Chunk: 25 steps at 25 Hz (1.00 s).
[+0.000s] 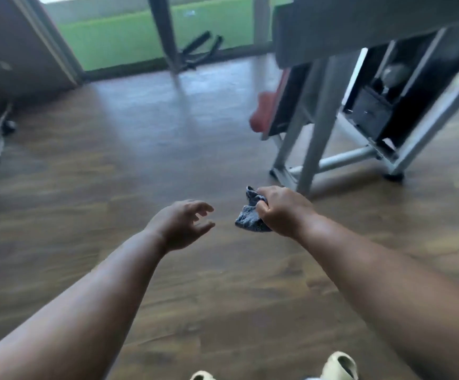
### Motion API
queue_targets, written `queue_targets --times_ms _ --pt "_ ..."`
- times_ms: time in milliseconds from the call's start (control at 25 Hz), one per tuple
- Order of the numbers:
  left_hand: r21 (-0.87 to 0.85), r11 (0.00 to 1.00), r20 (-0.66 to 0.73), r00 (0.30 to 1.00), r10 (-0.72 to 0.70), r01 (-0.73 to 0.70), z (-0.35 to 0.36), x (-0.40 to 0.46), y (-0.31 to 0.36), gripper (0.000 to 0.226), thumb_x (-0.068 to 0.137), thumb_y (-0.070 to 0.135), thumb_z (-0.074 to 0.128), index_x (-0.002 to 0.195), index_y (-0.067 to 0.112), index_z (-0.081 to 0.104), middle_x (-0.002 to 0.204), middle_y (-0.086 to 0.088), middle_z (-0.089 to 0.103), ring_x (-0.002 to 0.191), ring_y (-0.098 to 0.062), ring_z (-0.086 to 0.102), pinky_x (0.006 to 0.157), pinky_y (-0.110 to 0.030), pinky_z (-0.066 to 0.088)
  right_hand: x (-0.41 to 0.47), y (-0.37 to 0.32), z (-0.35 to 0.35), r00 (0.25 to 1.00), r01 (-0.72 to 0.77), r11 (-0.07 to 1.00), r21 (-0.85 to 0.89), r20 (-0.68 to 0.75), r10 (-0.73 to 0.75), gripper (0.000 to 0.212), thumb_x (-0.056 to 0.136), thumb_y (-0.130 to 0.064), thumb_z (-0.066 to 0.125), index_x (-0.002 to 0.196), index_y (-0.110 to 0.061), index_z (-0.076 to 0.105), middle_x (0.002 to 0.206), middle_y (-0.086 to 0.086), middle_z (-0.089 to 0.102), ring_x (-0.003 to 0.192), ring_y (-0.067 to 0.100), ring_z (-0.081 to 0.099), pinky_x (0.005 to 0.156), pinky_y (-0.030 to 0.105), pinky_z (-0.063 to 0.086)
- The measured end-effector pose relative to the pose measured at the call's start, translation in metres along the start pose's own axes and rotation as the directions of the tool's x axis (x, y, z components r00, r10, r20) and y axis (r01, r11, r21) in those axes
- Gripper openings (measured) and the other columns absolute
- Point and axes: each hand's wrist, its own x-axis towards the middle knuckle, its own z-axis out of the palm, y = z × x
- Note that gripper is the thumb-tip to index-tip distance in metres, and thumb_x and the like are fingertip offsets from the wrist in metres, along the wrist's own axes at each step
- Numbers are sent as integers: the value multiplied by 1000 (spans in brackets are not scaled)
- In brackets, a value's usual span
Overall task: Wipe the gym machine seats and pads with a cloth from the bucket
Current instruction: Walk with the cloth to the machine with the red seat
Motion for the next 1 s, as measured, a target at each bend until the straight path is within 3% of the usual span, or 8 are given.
queue_targets --times_ms 160,280,400,480,640,800,920,1000 --pt "7 991 -95 987 -133 134 -74 -79 -100 32 88 46 67 117 33 67 109 14 69 92 -5 65 87 -28 53 26 -143 24 983 177 984 -23 41 -176 25 94 -33 43 108 -24 62 116 5 66 104 29 59 69 32 31" --pt "-66 970 -143 960 -240 233 -112 -118 -150 30 89 44 67 116 32 67 107 14 69 92 -3 65 89 -29 52 46 -210 31 967 251 964 -91 73 -245 27 95 -37 42 107 -24 62 111 4 67 98 29 60 65 33 33" --pt "-128 951 -168 939 -300 281 -133 -131 -182 29 89 42 68 116 31 68 106 13 69 93 -4 65 91 -30 52 70 -244 32 957 285 943 -172 108 -270 27 94 -40 40 105 -24 59 107 4 69 88 29 57 63 34 35" --pt "-151 942 -173 930 -324 300 -142 -125 -199 29 89 43 67 116 31 68 104 14 69 92 -3 65 91 -31 52 91 -259 35 942 322 925 -200 162 -293 28 96 -39 39 115 -27 56 111 7 68 90 30 58 64 34 35" --pt "-165 924 -147 917 -370 346 -156 -91 -231 31 90 47 65 118 34 66 105 17 67 92 -1 64 91 -31 52 147 -280 47 858 431 900 -69 341 -384 45 100 -31 39 141 -49 43 127 7 64 105 33 61 75 36 45" --pt "-164 893 -126 889 -440 419 -181 -39 -279 33 89 50 64 120 36 65 109 17 67 94 -1 63 92 -30 52 233 -294 71 794 423 900 99 437 -422 40 94 -22 46 118 -47 65 116 -14 69 103 17 63 85 28 50" --pt "-205 847 -153 838 -523 491 -207 -6 -317 33 90 49 64 120 36 65 108 17 65 94 0 62 92 -28 51 308 -310 80 783 387 908 163 462 -417 14 87 -37 58 99 -41 65 99 -12 69 90 18 64 79 30 53" --pt "-234 822 -169 810 -561 520 -224 9 -340 33 90 49 64 120 35 65 108 17 65 93 1 62 91 -26 50 350 -328 78 773 379 896 232 453 -444 26 74 -52 74 95 -38 64 96 -9 69 84 18 65 67 34 57"
